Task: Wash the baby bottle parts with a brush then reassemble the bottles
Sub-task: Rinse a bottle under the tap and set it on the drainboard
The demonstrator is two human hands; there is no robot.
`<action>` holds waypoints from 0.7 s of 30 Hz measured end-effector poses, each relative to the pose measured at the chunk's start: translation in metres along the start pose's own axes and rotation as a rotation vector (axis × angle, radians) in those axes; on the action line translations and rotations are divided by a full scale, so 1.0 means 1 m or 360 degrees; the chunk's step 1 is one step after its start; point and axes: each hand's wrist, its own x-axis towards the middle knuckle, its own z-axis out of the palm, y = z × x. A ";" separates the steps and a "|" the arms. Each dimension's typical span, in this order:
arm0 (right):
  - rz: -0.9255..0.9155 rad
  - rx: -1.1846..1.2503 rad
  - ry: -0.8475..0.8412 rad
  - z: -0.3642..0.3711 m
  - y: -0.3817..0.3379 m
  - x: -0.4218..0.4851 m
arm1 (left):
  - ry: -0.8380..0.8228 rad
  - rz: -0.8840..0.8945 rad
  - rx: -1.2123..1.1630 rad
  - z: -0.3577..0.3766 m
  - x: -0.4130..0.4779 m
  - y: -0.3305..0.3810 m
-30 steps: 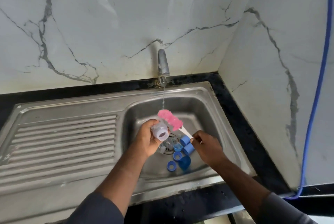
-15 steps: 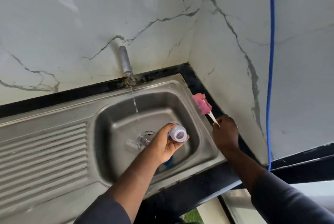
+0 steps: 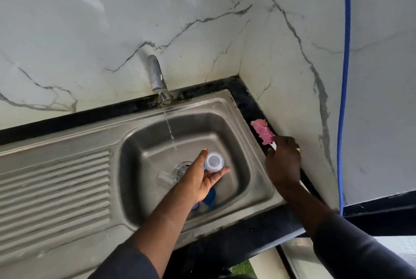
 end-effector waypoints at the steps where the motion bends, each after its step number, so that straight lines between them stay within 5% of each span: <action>1: -0.0149 0.0214 -0.0003 0.002 -0.010 -0.001 | 0.0034 0.0020 0.0021 -0.002 0.001 0.003; 4: -0.0603 0.0839 -0.0603 0.008 -0.053 -0.008 | 0.0098 0.0114 0.0085 -0.008 0.000 0.017; 7: -0.0641 0.1028 -0.1106 0.019 -0.099 -0.014 | 0.0171 0.0185 0.0329 -0.015 -0.007 0.035; 15: -0.0412 0.1133 -0.1213 0.050 -0.195 -0.005 | 0.0320 0.0343 0.0511 -0.043 -0.012 0.097; 21: 0.0106 0.1217 -0.1205 0.090 -0.244 0.036 | 0.0284 0.0936 0.0887 -0.061 0.007 0.144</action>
